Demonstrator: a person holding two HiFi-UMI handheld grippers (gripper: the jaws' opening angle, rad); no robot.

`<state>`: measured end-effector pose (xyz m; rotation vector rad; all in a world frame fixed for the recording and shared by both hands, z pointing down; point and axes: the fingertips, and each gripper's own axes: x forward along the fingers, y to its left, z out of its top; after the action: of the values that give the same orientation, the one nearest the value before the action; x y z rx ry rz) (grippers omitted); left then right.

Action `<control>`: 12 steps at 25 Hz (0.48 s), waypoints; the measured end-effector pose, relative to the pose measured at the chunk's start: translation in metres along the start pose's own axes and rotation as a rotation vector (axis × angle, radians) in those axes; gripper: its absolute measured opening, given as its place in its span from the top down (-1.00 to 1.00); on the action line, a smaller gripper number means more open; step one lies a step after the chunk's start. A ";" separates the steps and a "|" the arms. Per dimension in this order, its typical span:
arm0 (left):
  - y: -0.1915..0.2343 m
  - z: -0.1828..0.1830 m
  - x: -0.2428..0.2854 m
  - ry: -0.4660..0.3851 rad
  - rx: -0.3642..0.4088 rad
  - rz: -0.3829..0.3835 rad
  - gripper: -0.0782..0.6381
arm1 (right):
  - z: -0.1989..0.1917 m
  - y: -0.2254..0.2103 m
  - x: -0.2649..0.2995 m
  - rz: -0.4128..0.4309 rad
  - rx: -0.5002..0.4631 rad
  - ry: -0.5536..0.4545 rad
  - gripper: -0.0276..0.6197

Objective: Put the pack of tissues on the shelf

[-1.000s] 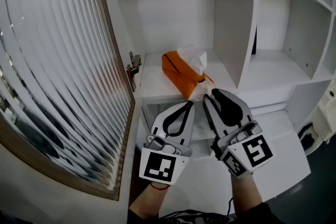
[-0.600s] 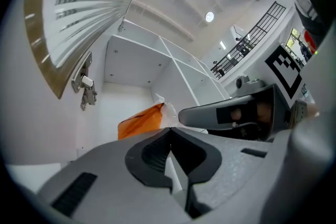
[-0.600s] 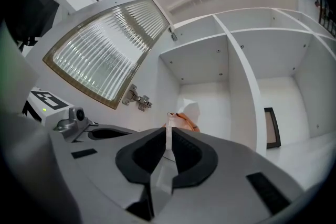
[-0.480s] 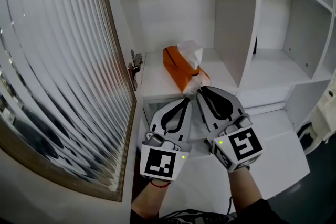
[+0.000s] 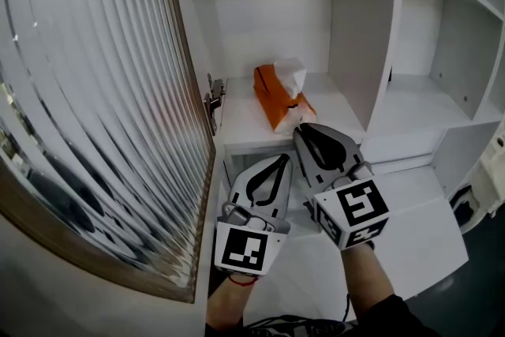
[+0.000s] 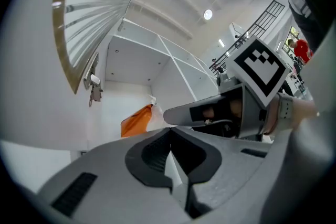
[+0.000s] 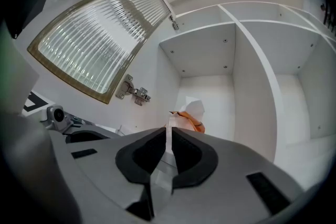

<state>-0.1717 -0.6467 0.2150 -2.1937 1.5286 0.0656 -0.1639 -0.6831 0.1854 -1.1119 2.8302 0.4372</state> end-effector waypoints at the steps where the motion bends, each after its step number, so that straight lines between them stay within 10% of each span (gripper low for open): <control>1: -0.001 -0.001 -0.001 0.002 -0.002 -0.001 0.76 | 0.000 0.001 0.001 -0.001 0.002 0.007 0.81; 12: -0.005 -0.009 -0.009 0.026 -0.015 -0.014 0.76 | 0.001 0.002 0.000 -0.027 0.017 -0.018 0.81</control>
<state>-0.1728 -0.6411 0.2272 -2.2251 1.5308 0.0438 -0.1653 -0.6810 0.1847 -1.1355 2.7943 0.4186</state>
